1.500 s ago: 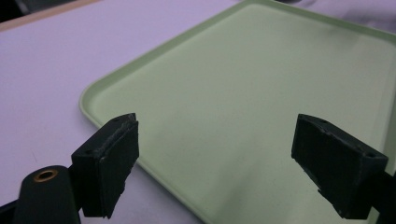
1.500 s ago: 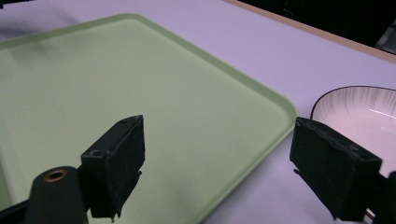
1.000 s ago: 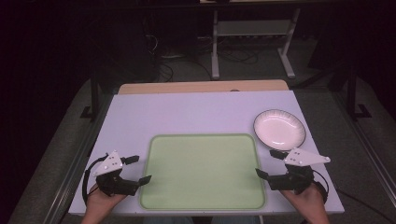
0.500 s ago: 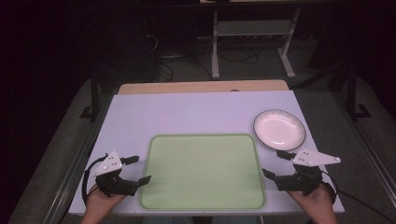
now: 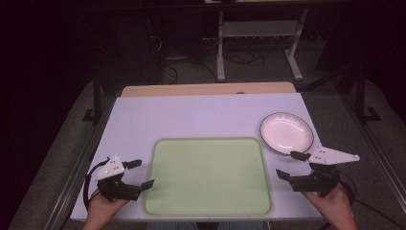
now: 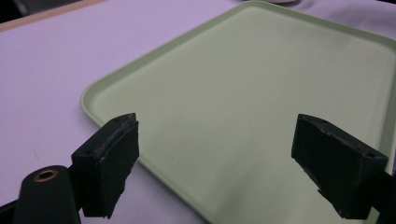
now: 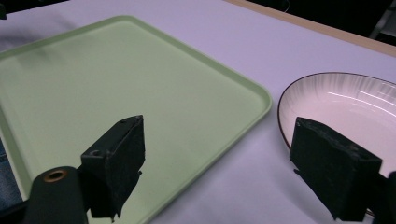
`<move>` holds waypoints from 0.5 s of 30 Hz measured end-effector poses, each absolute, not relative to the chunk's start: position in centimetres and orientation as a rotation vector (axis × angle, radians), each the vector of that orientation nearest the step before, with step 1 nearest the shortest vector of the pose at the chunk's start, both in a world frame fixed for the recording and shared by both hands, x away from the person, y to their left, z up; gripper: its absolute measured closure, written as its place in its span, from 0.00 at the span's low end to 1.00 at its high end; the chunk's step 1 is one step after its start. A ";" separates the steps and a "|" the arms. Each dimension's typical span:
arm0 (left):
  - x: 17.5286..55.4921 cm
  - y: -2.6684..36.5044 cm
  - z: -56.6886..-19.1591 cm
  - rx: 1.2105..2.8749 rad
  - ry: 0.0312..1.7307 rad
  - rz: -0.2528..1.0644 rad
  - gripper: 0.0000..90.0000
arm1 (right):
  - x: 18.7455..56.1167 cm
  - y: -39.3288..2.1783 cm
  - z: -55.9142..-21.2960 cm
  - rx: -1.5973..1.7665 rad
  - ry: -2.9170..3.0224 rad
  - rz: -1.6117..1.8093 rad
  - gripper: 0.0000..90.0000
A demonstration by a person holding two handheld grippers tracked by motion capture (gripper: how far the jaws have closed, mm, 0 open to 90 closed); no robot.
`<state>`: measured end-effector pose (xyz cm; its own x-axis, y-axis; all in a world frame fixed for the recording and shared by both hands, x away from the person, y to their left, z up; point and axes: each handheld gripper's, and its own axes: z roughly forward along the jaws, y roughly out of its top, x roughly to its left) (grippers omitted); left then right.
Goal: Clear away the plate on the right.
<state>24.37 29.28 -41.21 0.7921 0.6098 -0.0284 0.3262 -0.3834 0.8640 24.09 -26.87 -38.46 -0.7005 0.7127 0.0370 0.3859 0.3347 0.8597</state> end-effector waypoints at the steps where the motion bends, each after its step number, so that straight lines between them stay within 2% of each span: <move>1: 24.4 29.3 -41.2 2.000 0.699 0.364 0.16 | 24.1 -27.3 -38.3 0.981 2.259 1.298 0.19; 15: 24.4 29.1 -41.2 1.999 0.696 0.360 0.16 | 25.0 -30.8 -37.8 1.084 2.230 1.261 0.19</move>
